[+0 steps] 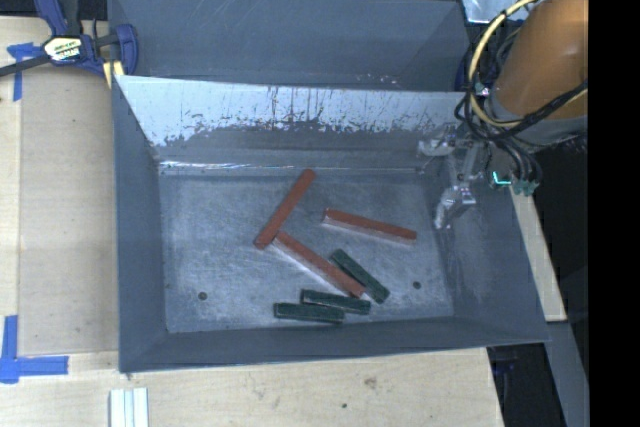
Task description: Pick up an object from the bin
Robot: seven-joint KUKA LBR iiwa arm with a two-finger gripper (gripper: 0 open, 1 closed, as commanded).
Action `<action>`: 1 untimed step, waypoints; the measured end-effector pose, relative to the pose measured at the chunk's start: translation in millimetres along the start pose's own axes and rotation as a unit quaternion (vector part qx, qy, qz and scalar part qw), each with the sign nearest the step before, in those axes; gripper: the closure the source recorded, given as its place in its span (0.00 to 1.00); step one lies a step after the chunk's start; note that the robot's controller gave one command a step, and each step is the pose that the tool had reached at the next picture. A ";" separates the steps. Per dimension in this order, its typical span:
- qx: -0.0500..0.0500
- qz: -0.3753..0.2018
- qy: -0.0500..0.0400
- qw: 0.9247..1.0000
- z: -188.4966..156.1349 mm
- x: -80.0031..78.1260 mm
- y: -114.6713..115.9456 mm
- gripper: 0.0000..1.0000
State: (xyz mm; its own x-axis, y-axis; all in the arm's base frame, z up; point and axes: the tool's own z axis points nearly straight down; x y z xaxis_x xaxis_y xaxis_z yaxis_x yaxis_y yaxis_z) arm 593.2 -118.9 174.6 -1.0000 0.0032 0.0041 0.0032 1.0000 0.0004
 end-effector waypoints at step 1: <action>0.001 -0.001 -0.004 1.000 -4.3 -1.9 0.2 0.00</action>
Offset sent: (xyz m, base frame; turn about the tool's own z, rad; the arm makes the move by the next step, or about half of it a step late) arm -0.0207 0.0151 -0.1046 -0.0107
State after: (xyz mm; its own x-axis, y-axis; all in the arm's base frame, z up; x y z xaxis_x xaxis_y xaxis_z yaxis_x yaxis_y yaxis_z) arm 595.2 -118.6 178.9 -1.0000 0.0008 -0.0038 0.0008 1.0000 -0.0010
